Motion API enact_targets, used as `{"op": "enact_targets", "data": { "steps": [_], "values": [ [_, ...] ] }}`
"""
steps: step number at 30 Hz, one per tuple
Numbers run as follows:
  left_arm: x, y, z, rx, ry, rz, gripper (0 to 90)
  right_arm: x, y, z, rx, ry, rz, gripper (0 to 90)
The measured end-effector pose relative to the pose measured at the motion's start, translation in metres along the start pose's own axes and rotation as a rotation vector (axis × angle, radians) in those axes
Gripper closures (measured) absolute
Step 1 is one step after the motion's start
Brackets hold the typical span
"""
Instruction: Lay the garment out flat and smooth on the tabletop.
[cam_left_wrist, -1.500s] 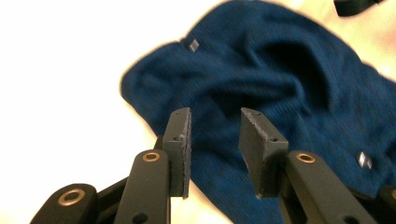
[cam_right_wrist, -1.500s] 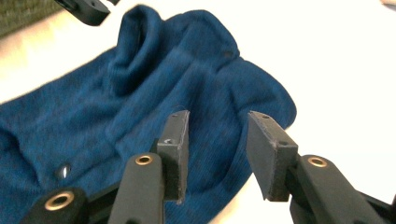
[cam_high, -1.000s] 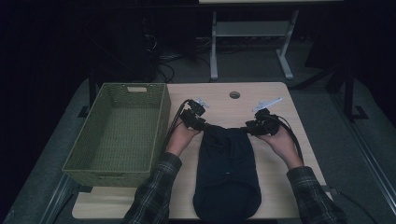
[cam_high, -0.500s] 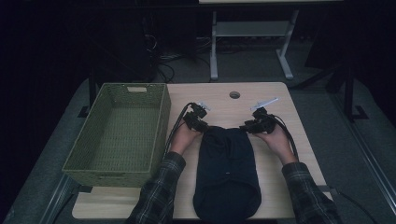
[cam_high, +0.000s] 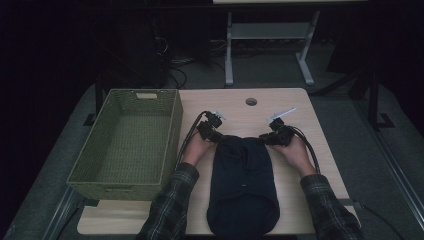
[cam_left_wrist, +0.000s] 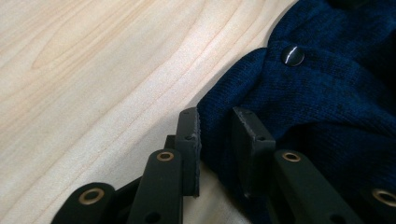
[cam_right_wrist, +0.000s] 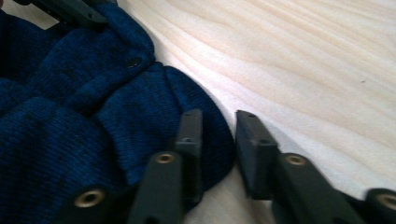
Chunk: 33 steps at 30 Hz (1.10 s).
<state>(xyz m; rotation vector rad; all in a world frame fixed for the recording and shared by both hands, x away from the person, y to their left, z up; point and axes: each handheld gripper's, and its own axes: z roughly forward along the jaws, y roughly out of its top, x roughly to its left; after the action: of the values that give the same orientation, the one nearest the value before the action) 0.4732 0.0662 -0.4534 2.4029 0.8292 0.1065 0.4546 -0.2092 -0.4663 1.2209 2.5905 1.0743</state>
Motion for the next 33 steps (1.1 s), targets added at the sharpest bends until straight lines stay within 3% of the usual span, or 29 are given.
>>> {"op": "enact_targets", "data": {
  "steps": [4, 7, 9, 15, 22, 27, 33],
  "values": [
    [0.001, -0.001, 0.0, 0.001, -0.008, -0.015, 75.9, 0.004, 0.001, 0.001, 0.012, -0.007, 0.002, 81.6],
    [0.0, 0.001, 0.0, 0.012, -0.002, -0.026, 77.8, 0.009, 0.003, 0.001, 0.024, -0.032, -0.025, 85.2],
    [-0.001, 0.001, 0.0, 0.004, -0.003, -0.055, 78.3, 0.012, 0.004, 0.001, 0.029, -0.055, -0.055, 85.8],
    [0.003, 0.0, -0.004, -0.001, -0.024, -0.105, 79.3, 0.014, 0.008, -0.002, 0.033, -0.079, -0.054, 86.5],
    [-0.001, 0.003, -0.016, -0.045, -0.004, -0.092, 79.3, 0.016, 0.012, -0.012, -0.011, -0.105, -0.059, 86.3],
    [-0.004, 0.009, -0.031, -0.077, 0.018, -0.051, 79.2, 0.021, 0.017, -0.022, -0.052, -0.135, -0.066, 86.1],
    [-0.008, 0.018, -0.046, -0.115, 0.054, -0.049, 79.3, 0.023, 0.028, -0.037, -0.088, -0.146, -0.036, 86.2]
  ]
}}
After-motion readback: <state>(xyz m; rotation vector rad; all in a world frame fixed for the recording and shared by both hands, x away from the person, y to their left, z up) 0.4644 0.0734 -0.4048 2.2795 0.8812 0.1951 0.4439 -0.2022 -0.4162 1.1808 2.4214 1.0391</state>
